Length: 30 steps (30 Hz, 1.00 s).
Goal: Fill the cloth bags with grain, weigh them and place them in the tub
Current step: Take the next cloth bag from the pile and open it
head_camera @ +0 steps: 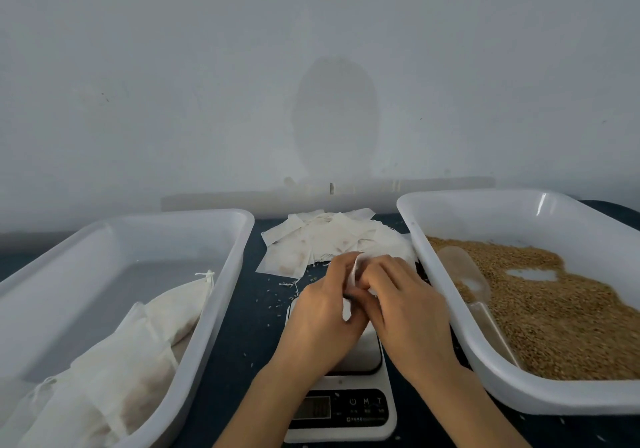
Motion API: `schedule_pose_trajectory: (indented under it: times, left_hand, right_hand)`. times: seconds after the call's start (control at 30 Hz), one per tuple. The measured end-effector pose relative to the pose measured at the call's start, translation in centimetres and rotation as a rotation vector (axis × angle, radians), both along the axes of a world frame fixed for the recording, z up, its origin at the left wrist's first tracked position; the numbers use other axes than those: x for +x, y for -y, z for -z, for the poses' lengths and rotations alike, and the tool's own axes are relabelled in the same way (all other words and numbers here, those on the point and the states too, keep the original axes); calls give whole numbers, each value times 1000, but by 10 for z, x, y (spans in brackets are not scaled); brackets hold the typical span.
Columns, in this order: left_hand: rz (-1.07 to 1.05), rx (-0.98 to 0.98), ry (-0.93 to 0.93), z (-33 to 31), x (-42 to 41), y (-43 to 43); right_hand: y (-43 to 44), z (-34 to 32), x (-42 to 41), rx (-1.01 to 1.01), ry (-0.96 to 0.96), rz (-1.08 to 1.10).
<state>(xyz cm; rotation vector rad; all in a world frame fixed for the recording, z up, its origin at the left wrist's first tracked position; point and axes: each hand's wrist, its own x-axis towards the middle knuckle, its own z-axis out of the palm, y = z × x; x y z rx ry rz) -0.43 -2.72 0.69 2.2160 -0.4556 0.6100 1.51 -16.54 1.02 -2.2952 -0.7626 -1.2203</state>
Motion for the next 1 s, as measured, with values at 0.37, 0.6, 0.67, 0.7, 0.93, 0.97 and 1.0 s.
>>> schedule_pose_trajectory:
  times: [0.37, 0.6, 0.67, 0.7, 0.93, 0.97, 1.0]
  left_hand:
    - [-177, -270, 106, -5, 3, -1]
    - [108, 39, 130, -10, 1, -8]
    - [196, 125, 81, -9, 1, -11]
    - [182, 178, 88, -8, 2, -12]
    - [-53, 224, 138, -5, 5, -18]
    - [-65, 225, 132, -5, 5, -20]
    - [-69, 244, 130, -4, 5, -21]
  right_hand:
    - [0, -3, -1, -48, -99, -4]
    - [0, -2, 1, 265, -545, -107]
    - [1, -4, 2, 396, -622, -174]
    - [1, -5, 2, 424, -646, -196]
    - [-1, -8, -1, 434, -678, -242]
    - [0, -8, -1, 450, -665, -237]
    - [0, -8, -1, 462, -649, -230]
